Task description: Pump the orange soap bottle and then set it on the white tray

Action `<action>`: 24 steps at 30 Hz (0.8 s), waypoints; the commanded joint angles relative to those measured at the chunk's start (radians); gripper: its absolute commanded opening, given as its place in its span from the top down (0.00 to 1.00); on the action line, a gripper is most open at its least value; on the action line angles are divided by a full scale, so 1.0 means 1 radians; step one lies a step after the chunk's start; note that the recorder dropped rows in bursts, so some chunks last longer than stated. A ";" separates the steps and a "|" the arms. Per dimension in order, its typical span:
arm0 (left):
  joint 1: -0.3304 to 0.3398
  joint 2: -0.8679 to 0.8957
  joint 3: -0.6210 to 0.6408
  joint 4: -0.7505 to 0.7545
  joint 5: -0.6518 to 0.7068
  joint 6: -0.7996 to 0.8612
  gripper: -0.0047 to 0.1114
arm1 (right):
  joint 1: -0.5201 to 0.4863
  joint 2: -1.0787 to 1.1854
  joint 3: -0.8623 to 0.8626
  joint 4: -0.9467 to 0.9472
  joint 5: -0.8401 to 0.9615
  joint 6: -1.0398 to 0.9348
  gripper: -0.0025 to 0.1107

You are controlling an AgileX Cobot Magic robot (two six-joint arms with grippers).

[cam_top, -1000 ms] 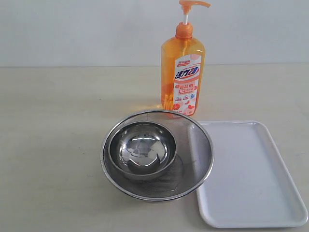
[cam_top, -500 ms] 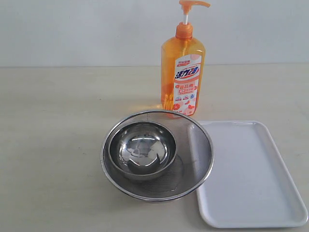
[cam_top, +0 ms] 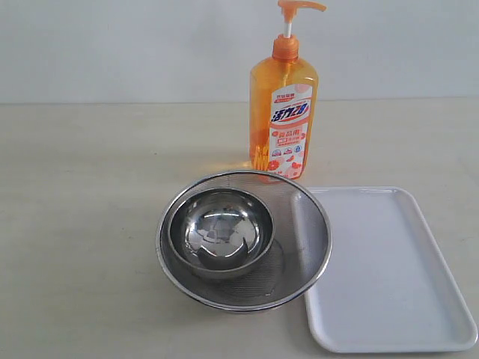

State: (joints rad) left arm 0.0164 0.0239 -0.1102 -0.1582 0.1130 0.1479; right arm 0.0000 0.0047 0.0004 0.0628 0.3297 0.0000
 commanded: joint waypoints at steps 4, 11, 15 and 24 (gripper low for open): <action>0.003 0.020 -0.158 -0.002 0.022 0.021 0.92 | -0.002 -0.005 0.000 -0.001 -0.004 0.000 0.98; 0.003 0.236 -0.310 -0.002 0.141 0.080 0.92 | -0.002 -0.005 0.000 -0.001 -0.004 0.000 0.98; 0.003 0.398 -0.386 -0.002 0.146 0.080 0.92 | -0.002 -0.005 0.000 -0.001 -0.004 0.000 0.98; 0.003 0.565 -0.408 -0.002 -0.170 0.080 0.92 | -0.002 -0.005 0.000 -0.001 -0.009 0.000 0.98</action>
State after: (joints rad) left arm 0.0164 0.5650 -0.5084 -0.1582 0.0487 0.2210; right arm 0.0000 0.0047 0.0004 0.0628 0.3297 0.0000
